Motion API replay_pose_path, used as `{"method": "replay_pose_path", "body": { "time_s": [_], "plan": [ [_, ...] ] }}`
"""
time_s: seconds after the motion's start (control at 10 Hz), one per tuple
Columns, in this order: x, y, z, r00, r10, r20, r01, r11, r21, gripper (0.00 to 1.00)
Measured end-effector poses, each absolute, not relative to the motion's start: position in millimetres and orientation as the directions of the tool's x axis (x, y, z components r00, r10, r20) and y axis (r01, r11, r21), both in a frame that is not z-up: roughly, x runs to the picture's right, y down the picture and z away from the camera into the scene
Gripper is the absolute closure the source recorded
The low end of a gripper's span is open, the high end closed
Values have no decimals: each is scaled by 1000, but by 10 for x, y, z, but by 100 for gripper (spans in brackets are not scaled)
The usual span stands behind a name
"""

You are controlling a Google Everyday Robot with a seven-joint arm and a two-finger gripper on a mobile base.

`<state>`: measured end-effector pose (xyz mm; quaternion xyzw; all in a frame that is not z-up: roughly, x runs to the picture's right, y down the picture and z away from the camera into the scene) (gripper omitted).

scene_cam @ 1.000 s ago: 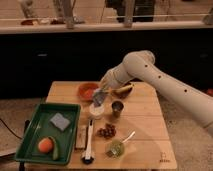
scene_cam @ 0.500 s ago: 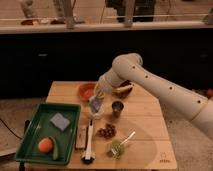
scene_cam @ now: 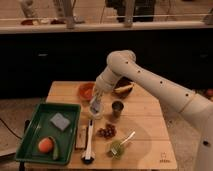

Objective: Place towel in paper cup

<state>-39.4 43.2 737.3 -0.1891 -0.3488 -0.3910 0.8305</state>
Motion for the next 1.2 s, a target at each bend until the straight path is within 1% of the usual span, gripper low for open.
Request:
{"method": "replay_pose_path", "body": {
  "time_s": [0.3, 0.7, 1.2],
  "plan": [
    [-392, 518, 7476, 417, -587, 694, 848, 525, -66, 100],
    [-350, 601, 7569, 387, -646, 657, 890, 447, -85, 100],
    [-365, 699, 7602, 222, -691, 688, 943, 332, 29, 100]
  ]
}}
